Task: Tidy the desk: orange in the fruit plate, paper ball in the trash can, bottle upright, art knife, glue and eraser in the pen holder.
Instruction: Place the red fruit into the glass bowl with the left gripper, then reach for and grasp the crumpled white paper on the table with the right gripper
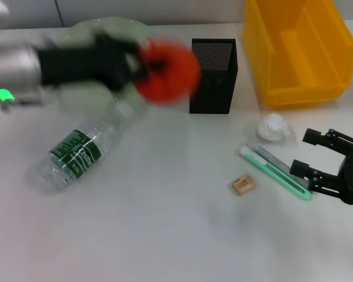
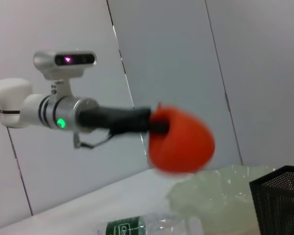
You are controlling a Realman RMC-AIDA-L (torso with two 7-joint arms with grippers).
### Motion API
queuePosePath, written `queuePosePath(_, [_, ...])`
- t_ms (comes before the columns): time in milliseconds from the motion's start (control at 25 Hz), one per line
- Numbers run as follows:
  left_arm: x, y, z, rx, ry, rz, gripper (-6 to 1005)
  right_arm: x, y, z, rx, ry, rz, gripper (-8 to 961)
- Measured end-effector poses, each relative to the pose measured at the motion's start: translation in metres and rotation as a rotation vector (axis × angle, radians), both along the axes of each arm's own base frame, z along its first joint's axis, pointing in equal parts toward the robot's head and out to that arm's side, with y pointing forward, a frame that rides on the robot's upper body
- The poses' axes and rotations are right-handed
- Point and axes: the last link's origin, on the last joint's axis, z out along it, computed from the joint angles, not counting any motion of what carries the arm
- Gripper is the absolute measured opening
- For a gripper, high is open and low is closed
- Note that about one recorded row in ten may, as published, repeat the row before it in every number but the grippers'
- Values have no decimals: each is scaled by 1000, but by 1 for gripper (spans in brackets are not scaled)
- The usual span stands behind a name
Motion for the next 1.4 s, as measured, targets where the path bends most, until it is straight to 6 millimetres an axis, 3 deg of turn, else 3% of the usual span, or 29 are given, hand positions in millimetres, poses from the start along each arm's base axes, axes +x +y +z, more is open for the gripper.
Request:
queuePosePath(160, [-14, 31, 36, 230, -101, 166, 221, -5, 3, -6, -15, 19, 10, 786])
queuePosePath(240, [-24, 44, 44, 323, -126, 253, 245, -7, 3, -8, -15, 24, 20, 786])
queuePosePath(400, [-36, 54, 46, 393, -137, 341, 293, -9, 3, -12, -14, 36, 22, 786])
queuePosePath(600, [-42, 52, 42, 390, -173, 371, 353, -10, 4, -14, -6, 45, 12, 785])
queuePosePath(720, [-42, 52, 42, 390, -173, 371, 479, -12, 6, -14, -4, 56, 16, 784])
queuePosePath(760, [-45, 43, 40, 358, -225, 373, 521, -14, 7, -14, -9, 62, 19, 784])
queuePosePath(800, [-47, 12, 37, 239, -275, 283, 563, -16, 9, -11, -14, 67, 27, 784])
queuePosePath(840, [-46, 7, 37, 219, -278, 262, 604, -18, 11, -8, -22, 70, 34, 784])
queuePosePath(920, [-45, -5, 36, 175, -281, 209, 687, -24, 16, 10, -62, 69, 52, 784])
queuePosePath(1000, [-45, -45, 34, 5, -258, 28, 769, -35, 23, 34, -120, 54, 65, 783])
queuePosePath(1080, [-47, -61, 31, -84, -232, -33, 784, -54, 31, 61, -233, 22, 53, 783])
queuePosePath(1240, [-54, -81, 18, -198, -169, -59, 815, -98, 48, 96, -389, -177, -63, 782])
queuePosePath(1400, [-60, -81, 8, -204, -147, -18, 815, -138, 65, 101, -367, -546, -202, 774])
